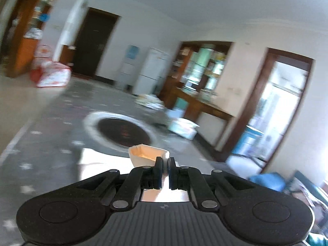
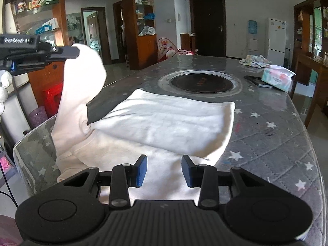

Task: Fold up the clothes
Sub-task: 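Grasp a cloth corner with the left gripper and lift it up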

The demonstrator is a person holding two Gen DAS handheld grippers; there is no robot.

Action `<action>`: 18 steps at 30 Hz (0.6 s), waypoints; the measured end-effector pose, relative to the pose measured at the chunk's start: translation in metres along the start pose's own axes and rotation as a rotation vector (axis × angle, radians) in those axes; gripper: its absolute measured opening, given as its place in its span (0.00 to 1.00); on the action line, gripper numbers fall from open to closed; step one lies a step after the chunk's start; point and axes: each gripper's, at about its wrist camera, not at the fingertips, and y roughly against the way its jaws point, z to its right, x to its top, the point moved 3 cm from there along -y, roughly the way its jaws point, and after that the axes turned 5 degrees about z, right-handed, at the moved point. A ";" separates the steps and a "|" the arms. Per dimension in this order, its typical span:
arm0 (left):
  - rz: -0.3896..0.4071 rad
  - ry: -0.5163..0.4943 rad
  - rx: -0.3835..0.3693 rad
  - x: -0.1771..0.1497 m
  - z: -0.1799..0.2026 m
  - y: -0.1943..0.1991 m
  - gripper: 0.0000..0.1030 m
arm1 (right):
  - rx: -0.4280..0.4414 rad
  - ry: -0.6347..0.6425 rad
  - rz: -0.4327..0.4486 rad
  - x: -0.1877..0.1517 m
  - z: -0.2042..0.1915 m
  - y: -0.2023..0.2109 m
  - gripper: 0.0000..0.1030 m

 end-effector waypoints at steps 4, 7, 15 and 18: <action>-0.078 -0.063 -0.100 -0.020 0.030 -0.023 0.11 | -0.012 -0.021 0.002 -0.004 0.007 0.004 0.36; -0.126 -0.106 -0.137 -0.036 0.040 -0.025 0.22 | -0.023 -0.029 0.003 -0.007 0.011 0.007 0.36; -0.165 -0.164 0.042 -0.053 -0.007 -0.008 0.29 | -0.029 -0.052 0.000 -0.007 0.018 0.008 0.36; -0.221 -0.188 0.149 -0.071 -0.030 -0.004 0.29 | -0.029 -0.059 0.004 -0.006 0.016 0.004 0.35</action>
